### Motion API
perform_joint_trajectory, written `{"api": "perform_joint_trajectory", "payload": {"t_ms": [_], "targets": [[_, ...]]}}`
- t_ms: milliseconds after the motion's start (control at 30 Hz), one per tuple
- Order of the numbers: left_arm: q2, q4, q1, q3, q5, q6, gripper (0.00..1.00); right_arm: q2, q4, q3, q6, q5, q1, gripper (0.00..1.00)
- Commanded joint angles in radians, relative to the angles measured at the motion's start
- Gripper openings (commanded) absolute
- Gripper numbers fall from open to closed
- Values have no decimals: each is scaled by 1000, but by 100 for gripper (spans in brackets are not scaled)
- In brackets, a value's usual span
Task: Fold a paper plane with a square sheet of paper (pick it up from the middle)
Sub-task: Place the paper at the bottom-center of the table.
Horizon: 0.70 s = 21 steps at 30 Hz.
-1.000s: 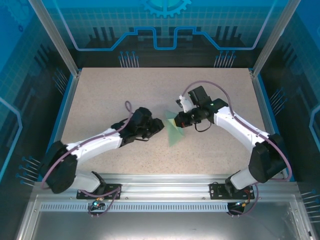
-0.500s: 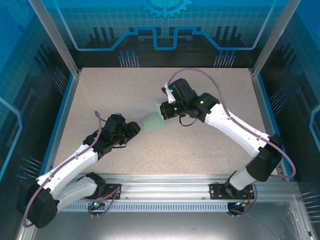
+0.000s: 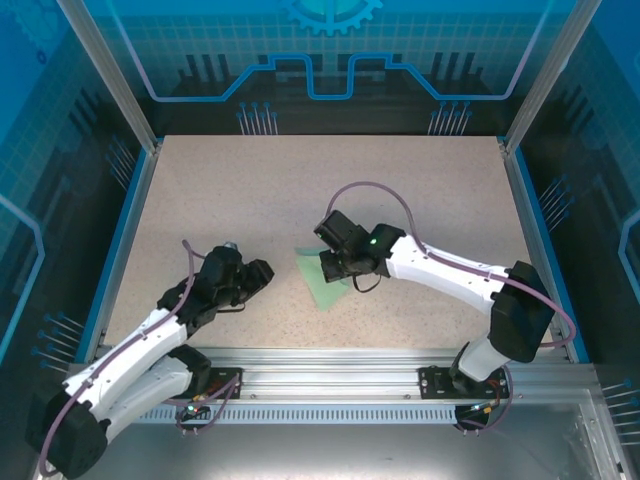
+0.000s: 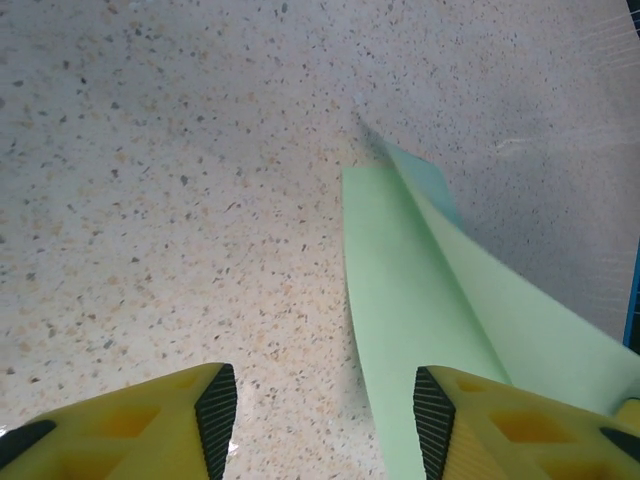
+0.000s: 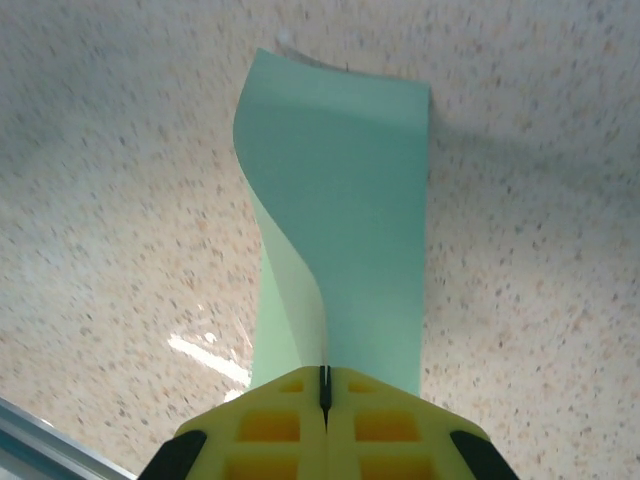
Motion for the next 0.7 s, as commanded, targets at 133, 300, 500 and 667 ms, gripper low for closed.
{"api": "perform_joint_trajectory", "payload": {"t_ms": [133, 300, 500, 667], "targets": [[-46, -6, 13, -58, 61, 11, 54, 13, 104, -87, 21, -37, 30, 0], [-20, 39, 12, -53, 107, 13, 54, 35, 101, -92, -5, -51, 28, 0], [95, 118, 11, -20, 194, 48, 53, 76, 161, -93, -72, -271, 26, 0], [199, 171, -26, 16, 211, 58, 49, 83, 230, -147, -100, -389, 7, 0]]}}
